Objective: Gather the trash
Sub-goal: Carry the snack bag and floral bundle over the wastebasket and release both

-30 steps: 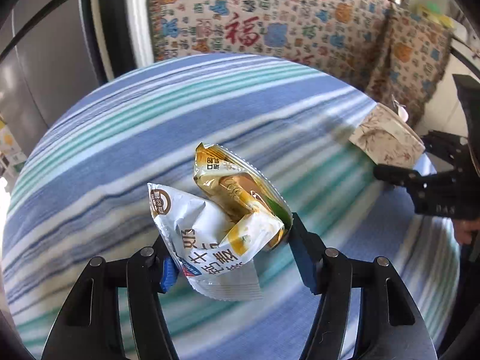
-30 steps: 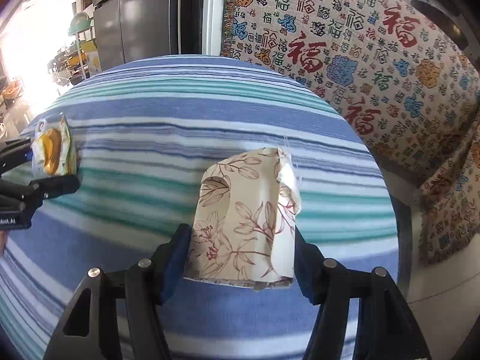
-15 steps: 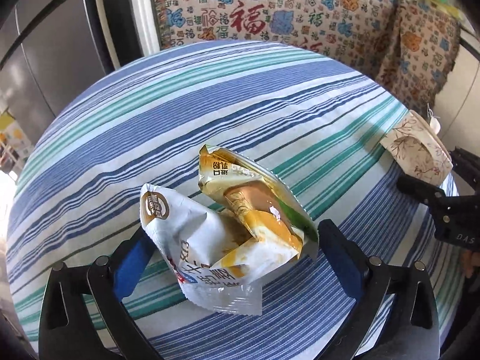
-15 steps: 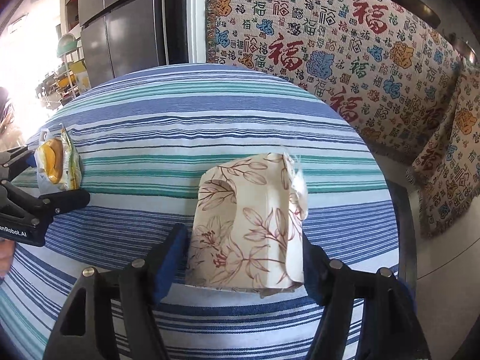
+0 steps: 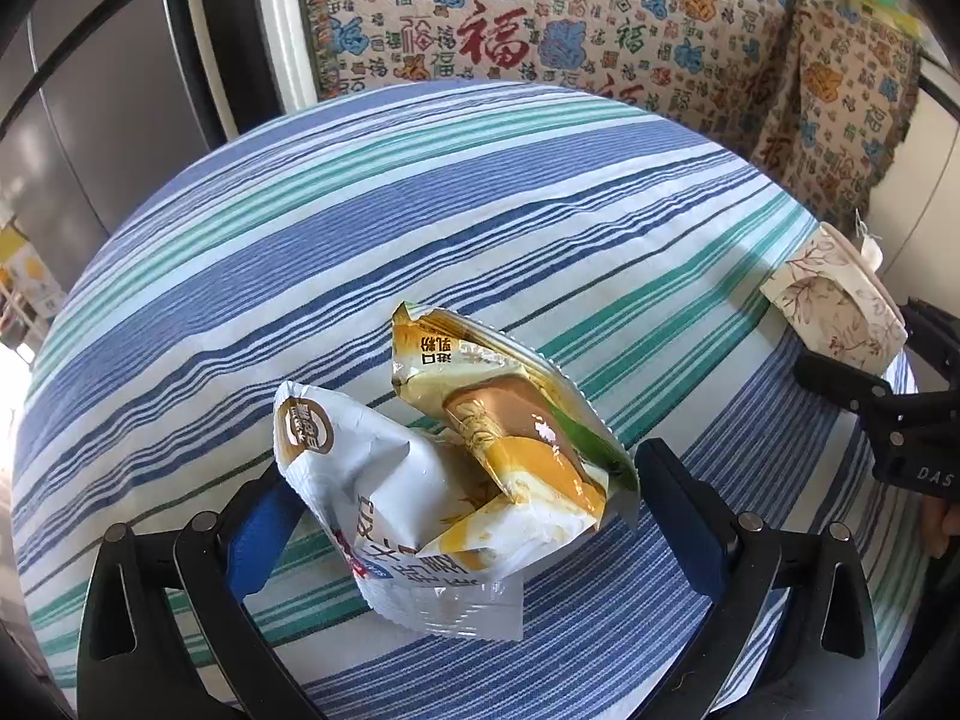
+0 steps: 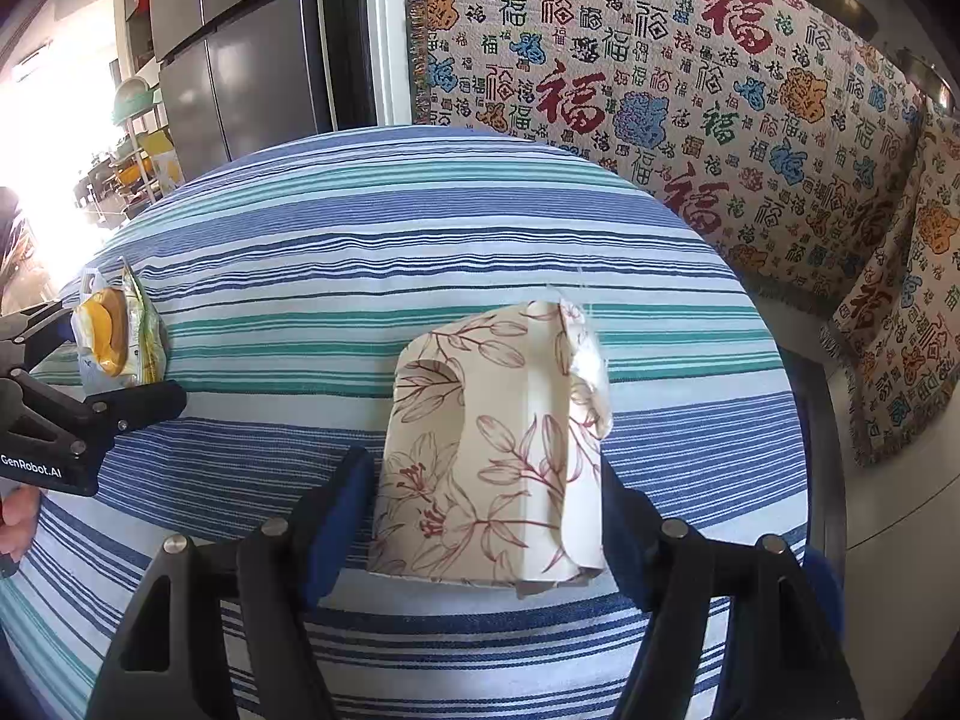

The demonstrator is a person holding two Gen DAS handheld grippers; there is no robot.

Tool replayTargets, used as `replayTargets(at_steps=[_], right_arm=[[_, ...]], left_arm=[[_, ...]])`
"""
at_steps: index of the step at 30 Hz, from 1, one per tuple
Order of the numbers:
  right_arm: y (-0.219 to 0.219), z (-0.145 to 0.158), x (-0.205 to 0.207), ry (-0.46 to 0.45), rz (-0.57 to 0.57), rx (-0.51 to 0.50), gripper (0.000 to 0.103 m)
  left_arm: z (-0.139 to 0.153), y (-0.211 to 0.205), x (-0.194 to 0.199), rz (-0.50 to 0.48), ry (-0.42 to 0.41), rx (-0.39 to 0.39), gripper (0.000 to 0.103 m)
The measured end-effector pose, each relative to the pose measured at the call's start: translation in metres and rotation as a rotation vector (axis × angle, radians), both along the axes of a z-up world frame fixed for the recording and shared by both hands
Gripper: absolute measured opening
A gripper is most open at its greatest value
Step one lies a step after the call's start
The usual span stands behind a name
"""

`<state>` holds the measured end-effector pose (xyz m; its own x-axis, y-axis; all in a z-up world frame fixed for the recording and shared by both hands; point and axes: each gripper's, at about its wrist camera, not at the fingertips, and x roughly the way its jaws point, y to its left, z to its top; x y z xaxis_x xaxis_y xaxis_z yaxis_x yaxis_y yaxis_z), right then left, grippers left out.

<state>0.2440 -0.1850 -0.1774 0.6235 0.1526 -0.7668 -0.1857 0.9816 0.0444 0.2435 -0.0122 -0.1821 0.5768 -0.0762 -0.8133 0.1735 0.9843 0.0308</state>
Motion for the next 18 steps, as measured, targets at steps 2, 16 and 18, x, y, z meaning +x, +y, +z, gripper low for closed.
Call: replayTargets(at_steps=[2, 16, 18], right_arm=[[0.0, 0.0, 0.0, 0.001, 0.0, 0.0, 0.072], [-0.013, 0.009, 0.005, 0.073, 0.039, 0.037, 0.064], [-0.024, 0.016, -0.002, 0.064, 0.024, 0.059, 0.065]], left_arm=[[0.0, -0.001, 0.001, -0.001, 0.001, -0.001, 0.103], [0.01, 0.001, 0.001, -0.031, -0.049, -0.062, 0.056], [0.014, -0.003, -0.001, -0.042, -0.051, -0.061, 0.053]])
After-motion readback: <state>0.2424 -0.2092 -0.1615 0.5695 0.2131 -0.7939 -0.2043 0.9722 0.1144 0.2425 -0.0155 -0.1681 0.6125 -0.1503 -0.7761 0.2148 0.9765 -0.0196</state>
